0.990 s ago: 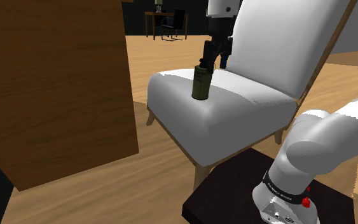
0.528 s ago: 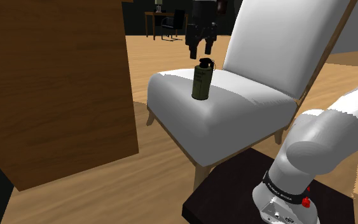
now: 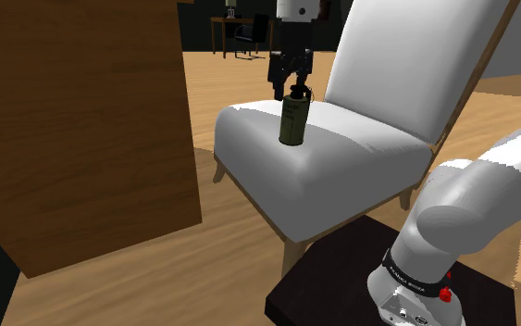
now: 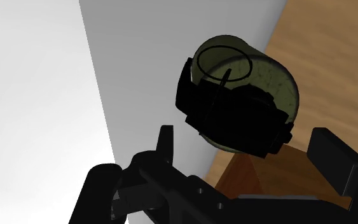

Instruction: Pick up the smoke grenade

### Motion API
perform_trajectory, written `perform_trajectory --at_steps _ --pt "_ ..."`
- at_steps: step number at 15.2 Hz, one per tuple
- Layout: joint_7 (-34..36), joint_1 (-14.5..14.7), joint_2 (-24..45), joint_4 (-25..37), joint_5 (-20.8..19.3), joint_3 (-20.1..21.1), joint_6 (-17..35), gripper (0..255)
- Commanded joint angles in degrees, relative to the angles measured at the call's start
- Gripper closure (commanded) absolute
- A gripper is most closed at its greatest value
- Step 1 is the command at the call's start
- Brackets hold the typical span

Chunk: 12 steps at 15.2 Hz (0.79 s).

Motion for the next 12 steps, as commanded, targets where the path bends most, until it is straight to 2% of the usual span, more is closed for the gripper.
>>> perform_trajectory --at_steps 1,9,12 --pt "0.0 0.0 0.0 -0.3 0.0 0.0 0.3 255" --pt "0.0 0.0 0.0 -0.4 0.0 0.0 0.4 255" --pt "0.0 0.0 0.3 1.7 0.0 0.0 -1.3 255"
